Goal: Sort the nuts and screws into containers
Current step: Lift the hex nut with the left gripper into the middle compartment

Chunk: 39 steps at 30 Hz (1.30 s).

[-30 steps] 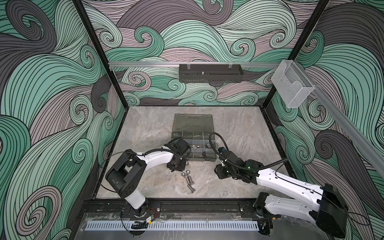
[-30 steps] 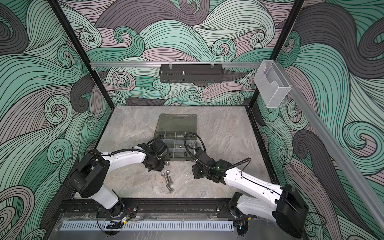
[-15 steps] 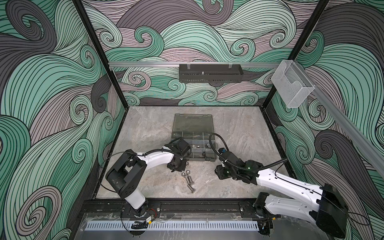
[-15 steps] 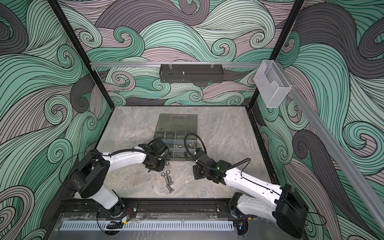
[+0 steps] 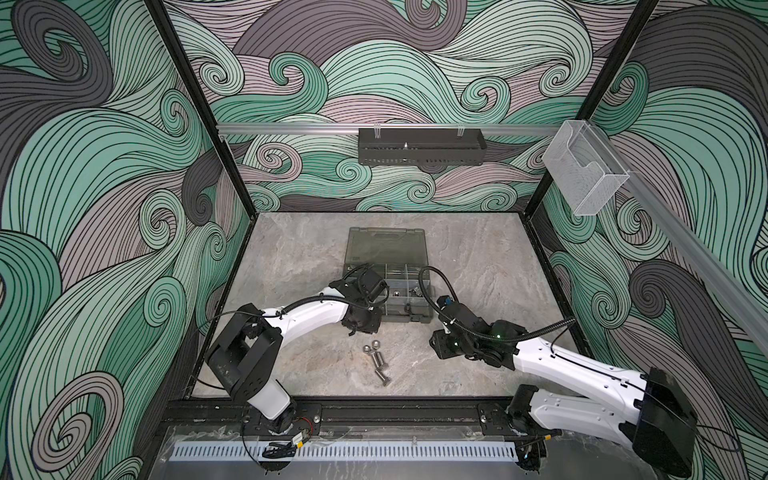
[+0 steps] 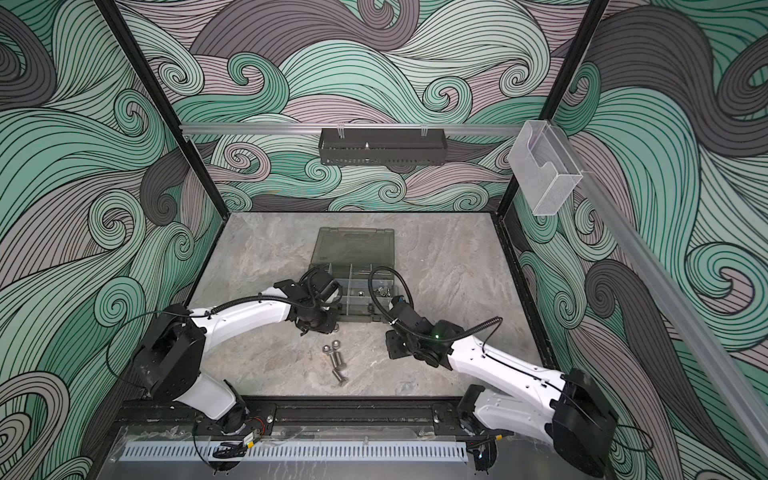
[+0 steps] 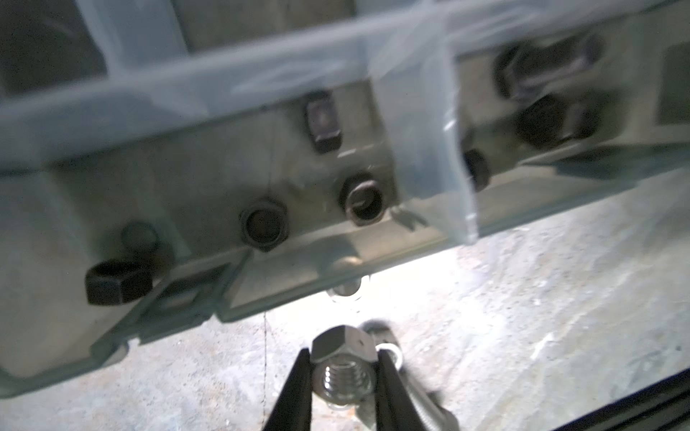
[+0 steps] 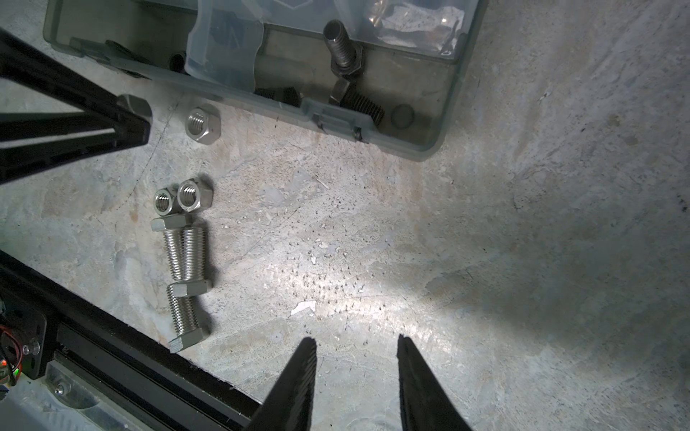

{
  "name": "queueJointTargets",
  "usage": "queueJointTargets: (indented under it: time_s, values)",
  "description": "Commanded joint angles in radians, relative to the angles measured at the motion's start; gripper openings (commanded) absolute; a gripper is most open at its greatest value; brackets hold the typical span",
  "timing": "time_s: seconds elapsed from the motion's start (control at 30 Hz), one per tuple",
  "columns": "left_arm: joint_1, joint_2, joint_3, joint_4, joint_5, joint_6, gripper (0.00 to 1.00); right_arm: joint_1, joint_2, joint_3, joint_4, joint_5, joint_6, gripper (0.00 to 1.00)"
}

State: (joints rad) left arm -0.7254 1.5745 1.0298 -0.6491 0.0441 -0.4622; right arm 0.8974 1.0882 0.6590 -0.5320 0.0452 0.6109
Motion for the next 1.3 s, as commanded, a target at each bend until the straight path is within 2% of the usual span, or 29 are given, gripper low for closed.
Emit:
queueJointTargets:
  time_s: [0.0, 0.27, 0.53, 0.77, 1.07, 1.27]
  values:
    - [-0.006, 0.002, 0.098, -0.028, 0.014, 0.033, 0.22, 0.001, -0.020, -0.013, -0.006, 0.016, 0.013, 0.38]
    - [-0.001, 0.184, 0.383, -0.086, -0.011, 0.122, 0.22, 0.001, -0.048, -0.012, -0.028, 0.025, 0.020, 0.38]
    - [0.018, 0.363, 0.585, -0.124, -0.006, 0.169, 0.22, 0.001, -0.098, -0.031, -0.043, 0.041, 0.044, 0.38]
    - [0.030, 0.435, 0.618, -0.109, 0.008, 0.158, 0.23, 0.001, -0.119, -0.044, -0.047, 0.044, 0.057, 0.38]
    - [0.034, 0.455, 0.627, -0.104, 0.010, 0.154, 0.32, 0.001, -0.116, -0.043, -0.043, 0.042, 0.055, 0.38]
    - [0.034, 0.452, 0.612, -0.095, 0.018, 0.143, 0.34, 0.001, -0.116, -0.042, -0.044, 0.037, 0.055, 0.38]
